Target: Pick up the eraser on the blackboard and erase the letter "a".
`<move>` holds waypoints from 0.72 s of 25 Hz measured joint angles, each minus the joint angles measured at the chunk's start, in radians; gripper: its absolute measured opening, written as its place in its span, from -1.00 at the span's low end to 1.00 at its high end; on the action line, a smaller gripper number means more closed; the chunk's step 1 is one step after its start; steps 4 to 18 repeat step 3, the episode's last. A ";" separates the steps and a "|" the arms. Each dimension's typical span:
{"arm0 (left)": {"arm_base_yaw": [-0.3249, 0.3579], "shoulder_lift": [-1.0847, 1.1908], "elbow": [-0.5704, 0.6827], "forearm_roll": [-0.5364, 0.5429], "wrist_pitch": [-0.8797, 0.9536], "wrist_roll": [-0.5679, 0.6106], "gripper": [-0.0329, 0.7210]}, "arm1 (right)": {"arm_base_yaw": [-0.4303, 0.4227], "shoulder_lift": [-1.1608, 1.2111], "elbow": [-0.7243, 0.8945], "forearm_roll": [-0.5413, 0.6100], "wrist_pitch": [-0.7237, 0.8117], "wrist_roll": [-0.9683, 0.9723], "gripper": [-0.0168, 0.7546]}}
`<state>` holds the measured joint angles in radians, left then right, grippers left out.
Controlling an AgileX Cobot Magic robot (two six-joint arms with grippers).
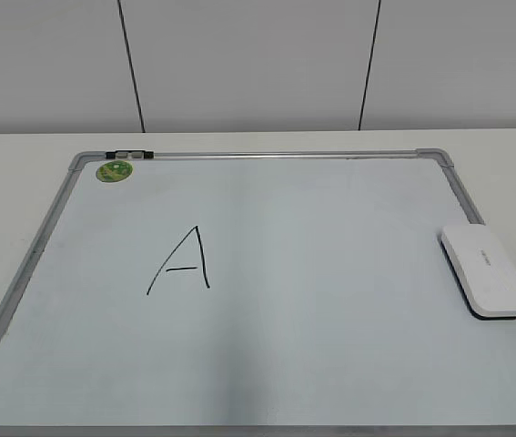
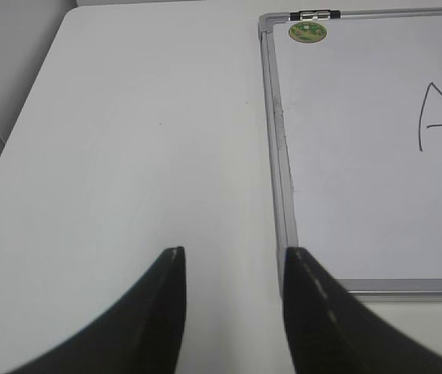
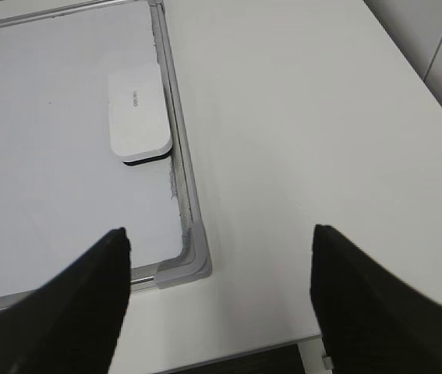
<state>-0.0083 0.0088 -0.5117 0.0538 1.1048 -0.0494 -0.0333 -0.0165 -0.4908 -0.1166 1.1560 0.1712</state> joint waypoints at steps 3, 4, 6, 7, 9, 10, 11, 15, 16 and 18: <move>0.000 0.000 0.000 0.000 0.000 0.000 -0.13 | 0.000 0.000 0.000 0.000 0.000 0.000 0.43; 0.000 0.000 0.000 0.000 0.000 0.000 -0.13 | 0.000 0.000 0.000 0.000 0.000 0.000 0.43; 0.000 0.000 0.000 0.000 0.000 0.000 -0.13 | 0.000 0.000 0.000 0.000 0.000 0.000 0.43; 0.000 0.000 0.000 0.000 0.000 0.000 -0.13 | 0.000 0.000 0.000 0.000 0.000 0.000 0.43; 0.000 0.000 0.000 0.000 0.000 0.000 -0.13 | 0.000 0.000 0.000 0.000 0.000 0.000 0.43; 0.000 0.000 0.000 0.000 0.000 0.000 -0.13 | 0.000 0.000 0.000 0.000 0.000 0.000 0.43; 0.000 0.000 0.000 0.000 0.000 0.000 -0.13 | 0.000 0.000 0.000 0.000 0.000 0.000 0.43; 0.000 0.000 0.000 0.000 0.000 0.000 -0.13 | 0.000 0.000 0.000 0.000 0.000 0.000 0.43; 0.000 0.000 0.000 0.000 0.000 0.000 -0.13 | 0.000 0.000 0.000 0.000 0.000 0.000 0.43; 0.000 0.000 0.000 0.000 0.000 0.000 -0.13 | 0.000 0.000 0.000 0.000 0.000 0.000 0.43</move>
